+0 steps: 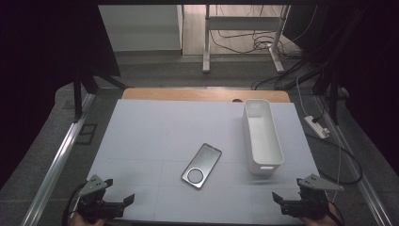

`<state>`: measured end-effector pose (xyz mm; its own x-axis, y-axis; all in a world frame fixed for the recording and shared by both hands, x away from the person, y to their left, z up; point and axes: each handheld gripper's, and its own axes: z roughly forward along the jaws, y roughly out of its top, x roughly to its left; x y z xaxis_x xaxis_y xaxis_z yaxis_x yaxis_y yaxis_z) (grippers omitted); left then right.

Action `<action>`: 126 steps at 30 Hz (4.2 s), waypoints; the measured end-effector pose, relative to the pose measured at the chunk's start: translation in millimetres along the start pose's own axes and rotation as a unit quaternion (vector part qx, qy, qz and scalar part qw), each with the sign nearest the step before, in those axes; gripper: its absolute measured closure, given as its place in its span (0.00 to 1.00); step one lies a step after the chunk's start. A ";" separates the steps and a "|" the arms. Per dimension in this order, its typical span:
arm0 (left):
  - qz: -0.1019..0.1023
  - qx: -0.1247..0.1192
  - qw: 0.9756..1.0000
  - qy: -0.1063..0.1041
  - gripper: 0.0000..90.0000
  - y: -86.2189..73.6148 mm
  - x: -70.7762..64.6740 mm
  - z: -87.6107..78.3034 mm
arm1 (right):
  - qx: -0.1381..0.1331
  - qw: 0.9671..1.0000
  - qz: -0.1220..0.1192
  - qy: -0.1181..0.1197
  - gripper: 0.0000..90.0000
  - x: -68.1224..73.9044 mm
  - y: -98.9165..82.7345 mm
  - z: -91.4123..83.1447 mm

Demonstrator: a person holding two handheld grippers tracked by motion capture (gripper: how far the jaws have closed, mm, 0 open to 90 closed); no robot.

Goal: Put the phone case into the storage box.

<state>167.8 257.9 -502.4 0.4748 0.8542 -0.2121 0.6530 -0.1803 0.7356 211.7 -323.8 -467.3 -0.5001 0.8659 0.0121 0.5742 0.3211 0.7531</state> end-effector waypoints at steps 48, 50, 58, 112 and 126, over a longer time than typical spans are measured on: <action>0.056 0.034 0.997 -0.040 0.00 56.0 -12.9 51.6 | 0.006 1.000 -0.009 -0.007 0.00 1.9 0.9 2.0; 0.058 0.036 0.997 -0.040 0.00 57.4 -13.3 53.2 | 0.005 1.000 -0.009 -0.007 0.00 1.9 0.9 2.0; 0.066 0.044 0.996 -0.043 0.00 69.1 -17.4 64.6 | 0.006 1.000 -0.011 -0.006 0.00 2.2 1.0 1.9; 0.137 0.090 0.982 -0.096 0.00 142.4 -53.3 145.3 | 0.003 1.000 -0.015 -0.001 0.00 2.2 1.0 1.7; 0.155 0.102 0.977 -0.105 0.00 157.0 -70.6 165.8 | 0.005 1.000 -0.017 0.002 0.00 2.1 1.0 1.7</action>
<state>334.7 88.4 -478.5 0.7653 0.6276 -0.1426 0.5522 -0.5265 0.6464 212.3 -321.0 -467.7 -0.5223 0.8527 -0.0098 0.5640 0.3541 0.7460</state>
